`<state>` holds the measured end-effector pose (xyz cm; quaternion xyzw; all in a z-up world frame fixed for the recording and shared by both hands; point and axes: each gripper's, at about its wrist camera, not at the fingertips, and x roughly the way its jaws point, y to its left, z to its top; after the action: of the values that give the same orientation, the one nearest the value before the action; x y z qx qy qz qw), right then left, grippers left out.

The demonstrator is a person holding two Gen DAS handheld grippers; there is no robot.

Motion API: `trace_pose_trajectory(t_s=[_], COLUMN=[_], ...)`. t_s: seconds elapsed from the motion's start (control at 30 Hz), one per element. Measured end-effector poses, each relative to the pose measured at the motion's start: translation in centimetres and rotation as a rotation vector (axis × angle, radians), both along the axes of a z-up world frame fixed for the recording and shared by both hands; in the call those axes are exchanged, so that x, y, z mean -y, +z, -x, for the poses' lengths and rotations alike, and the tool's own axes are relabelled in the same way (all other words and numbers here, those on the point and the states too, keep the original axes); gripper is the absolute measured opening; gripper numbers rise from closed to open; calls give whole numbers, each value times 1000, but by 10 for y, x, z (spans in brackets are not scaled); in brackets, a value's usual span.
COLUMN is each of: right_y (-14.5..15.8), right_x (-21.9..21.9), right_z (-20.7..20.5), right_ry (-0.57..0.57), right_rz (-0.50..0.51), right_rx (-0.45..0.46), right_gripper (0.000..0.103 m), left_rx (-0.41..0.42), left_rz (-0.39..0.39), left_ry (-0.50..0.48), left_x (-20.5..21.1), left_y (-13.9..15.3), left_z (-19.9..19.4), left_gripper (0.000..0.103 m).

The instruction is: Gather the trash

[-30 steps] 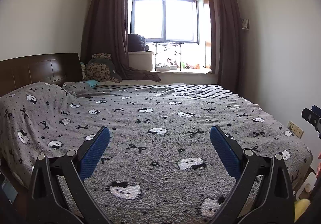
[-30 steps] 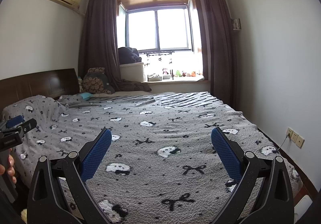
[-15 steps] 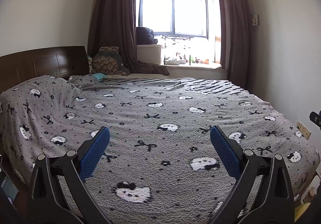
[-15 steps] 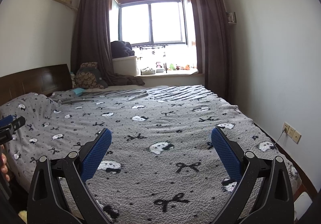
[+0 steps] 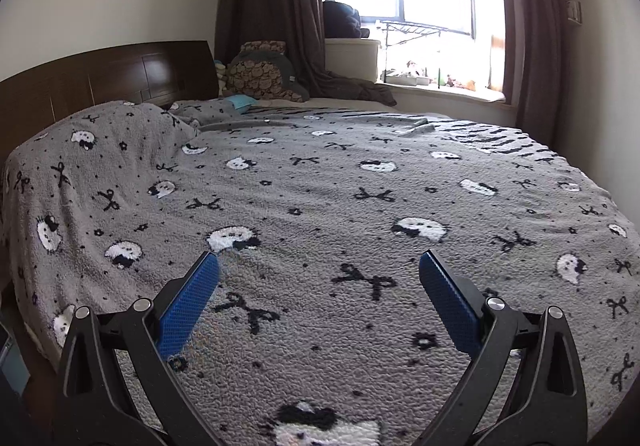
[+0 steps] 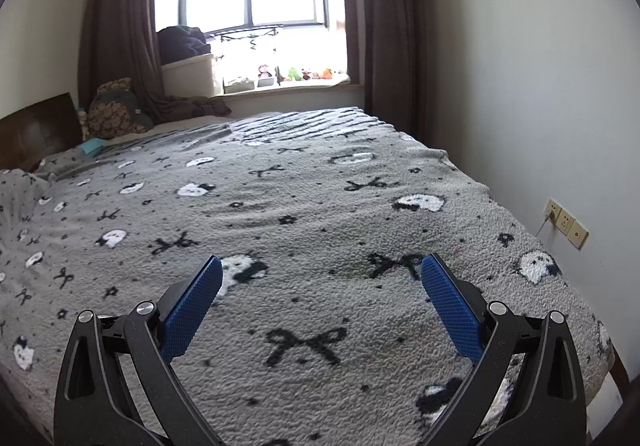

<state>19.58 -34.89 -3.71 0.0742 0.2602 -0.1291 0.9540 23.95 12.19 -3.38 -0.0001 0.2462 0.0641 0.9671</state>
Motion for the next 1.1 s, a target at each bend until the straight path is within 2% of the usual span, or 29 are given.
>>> trace_pose_trajectory(t_s=[0.17, 0.37, 0.47, 0.63, 1.1], right_y=[-18, -32, -35, -32, -18], right_x=[17, 24, 24, 16, -2], right_z=[-17, -32, -35, -35, -31], right_ry=[-45, -31, -12, 12, 42], right_rz=[-2, -5, -9, 0, 13], right_rx=[-33, -56, -52, -50, -30], right_gripper=[100, 100, 100, 100, 100], left_rx=[-48, -64, -61, -53, -26], left_rz=[10, 16, 16, 66, 51], left_ry=[44, 45, 19, -16, -15], left_x=[-17, -17, -9, -3, 0], left_y=[-21, -30, -29, -22, -6], left_z=[-25, -32, -30, -24, -13], left_gripper=[95, 95, 95, 95, 94])
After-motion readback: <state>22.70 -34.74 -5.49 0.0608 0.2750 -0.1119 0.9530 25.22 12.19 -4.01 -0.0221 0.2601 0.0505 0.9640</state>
